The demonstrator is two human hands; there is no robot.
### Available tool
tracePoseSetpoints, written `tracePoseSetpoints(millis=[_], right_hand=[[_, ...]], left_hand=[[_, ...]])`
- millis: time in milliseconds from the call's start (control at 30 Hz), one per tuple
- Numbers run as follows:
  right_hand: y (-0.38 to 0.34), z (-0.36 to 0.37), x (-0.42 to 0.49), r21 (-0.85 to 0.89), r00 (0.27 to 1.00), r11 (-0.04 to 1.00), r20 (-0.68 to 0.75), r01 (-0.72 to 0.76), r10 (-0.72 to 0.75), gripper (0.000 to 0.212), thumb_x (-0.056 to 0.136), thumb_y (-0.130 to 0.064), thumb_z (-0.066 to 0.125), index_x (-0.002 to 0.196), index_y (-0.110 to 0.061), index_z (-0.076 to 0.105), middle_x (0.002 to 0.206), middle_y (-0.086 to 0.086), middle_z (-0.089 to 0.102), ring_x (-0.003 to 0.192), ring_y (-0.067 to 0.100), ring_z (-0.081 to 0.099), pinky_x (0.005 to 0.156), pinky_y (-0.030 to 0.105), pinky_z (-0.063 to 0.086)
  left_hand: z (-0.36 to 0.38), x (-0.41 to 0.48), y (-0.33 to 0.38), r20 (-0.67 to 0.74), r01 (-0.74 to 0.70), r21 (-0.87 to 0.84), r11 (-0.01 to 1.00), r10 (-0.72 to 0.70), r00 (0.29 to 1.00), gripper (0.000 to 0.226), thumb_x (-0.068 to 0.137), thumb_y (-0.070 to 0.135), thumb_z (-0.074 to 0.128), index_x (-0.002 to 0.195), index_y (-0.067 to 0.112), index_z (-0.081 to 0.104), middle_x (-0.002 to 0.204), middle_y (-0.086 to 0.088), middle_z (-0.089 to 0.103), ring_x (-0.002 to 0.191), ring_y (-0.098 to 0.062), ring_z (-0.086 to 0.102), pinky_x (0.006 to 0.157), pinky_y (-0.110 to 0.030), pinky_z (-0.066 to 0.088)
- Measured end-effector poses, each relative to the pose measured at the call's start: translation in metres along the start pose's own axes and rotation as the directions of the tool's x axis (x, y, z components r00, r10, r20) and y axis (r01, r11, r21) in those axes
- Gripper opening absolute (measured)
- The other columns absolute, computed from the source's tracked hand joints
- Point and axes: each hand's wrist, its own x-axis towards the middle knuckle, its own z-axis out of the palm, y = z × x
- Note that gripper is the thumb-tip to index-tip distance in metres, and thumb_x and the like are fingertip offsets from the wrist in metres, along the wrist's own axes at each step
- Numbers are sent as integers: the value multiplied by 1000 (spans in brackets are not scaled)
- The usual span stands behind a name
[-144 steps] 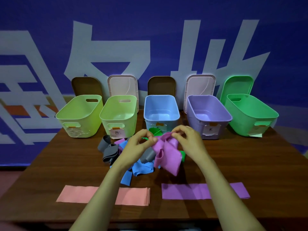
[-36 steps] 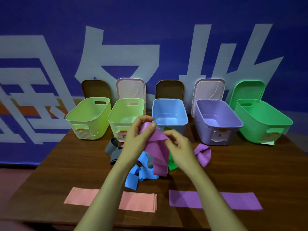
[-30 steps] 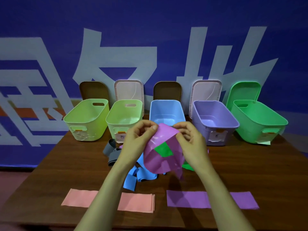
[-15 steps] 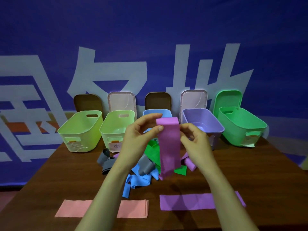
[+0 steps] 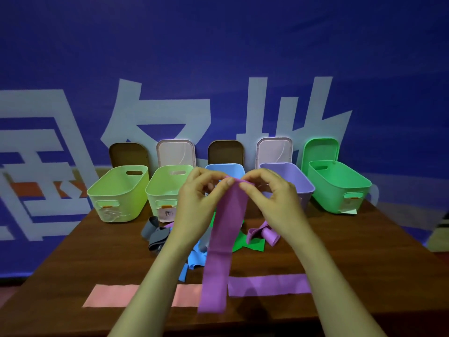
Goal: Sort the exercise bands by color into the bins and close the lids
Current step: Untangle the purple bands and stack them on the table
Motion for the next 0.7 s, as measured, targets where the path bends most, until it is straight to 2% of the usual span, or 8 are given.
tracePoseSetpoints(millis=[33, 100, 200, 333, 433, 500, 567, 700], right_hand=[[-4, -1, 1, -4, 1000, 1000, 9, 14, -14, 3, 87, -16, 65, 85, -18, 65, 86, -8, 63, 80, 5, 58, 73, 14, 47], [-12, -2, 3, -28, 999, 999, 28, 42, -42, 4, 87, -17, 64, 84, -19, 63, 85, -6, 63, 79, 5, 57, 70, 14, 46], [-19, -4, 7, -66, 998, 997, 40, 40, -37, 3, 87, -18, 64, 84, -17, 63, 85, -6, 63, 78, 4, 55, 66, 12, 43], [-24, -13, 11, -126, 999, 991, -1, 40, -41, 3, 87, -17, 63, 84, -16, 62, 84, -5, 62, 77, 8, 55, 67, 15, 43], [-23, -25, 11, -122, 999, 992, -50, -10, 4, 4, 89, -16, 61, 89, -20, 60, 81, -14, 58, 75, 2, 54, 67, 13, 45], [-20, -33, 10, -93, 996, 994, -74, -52, 45, 7, 90, -18, 59, 95, -21, 57, 81, -18, 53, 75, 1, 53, 69, 23, 53], [-18, -38, 7, -91, 995, 993, -82, -71, 64, 7, 92, -19, 56, 97, -24, 55, 85, -15, 54, 79, 5, 55, 70, 34, 57], [-15, -43, 2, -112, 994, 988, -40, -109, 105, 18, 95, -13, 49, 88, -29, 55, 92, -1, 55, 86, 18, 57, 74, 46, 55]], left_hand=[[0, -2, 2, 14, 26, -51, 998, -26, 1000, 3, 82, 29, 65, 83, 27, 67, 87, 0, 59, 78, -5, 56, 71, -16, 45], [2, -8, 4, 72, 143, -223, 964, -130, 989, 22, 78, 32, 65, 94, 17, 63, 96, -4, 64, 86, -10, 61, 73, -22, 50], [12, -19, 1, 194, 300, -379, 876, -241, 951, 33, 80, 17, 69, 110, 11, 55, 102, -5, 69, 89, -12, 67, 75, -26, 56], [30, -39, -19, 255, 361, -340, 868, -284, 924, 30, 81, 15, 71, 108, 23, 59, 102, -1, 71, 90, -13, 67, 77, -28, 56], [37, -53, -32, 331, 428, -305, 851, -327, 885, 27, 83, 12, 69, 105, 22, 58, 102, -2, 70, 90, -15, 67, 76, -28, 56], [38, -62, -37, 381, 449, -252, 857, -338, 860, 26, 82, 11, 69, 102, 19, 57, 97, 4, 69, 83, -3, 66, 68, -18, 52], [37, -70, -42, 422, 476, -244, 845, -350, 836, 27, 79, 7, 71, 101, 18, 59, 93, 8, 69, 80, 0, 65, 67, -14, 49], [35, -77, -50, 465, 542, -253, 801, -391, 794, 23, 81, 8, 69, 101, 13, 59, 93, -3, 72, 80, -10, 67, 71, -24, 54]])
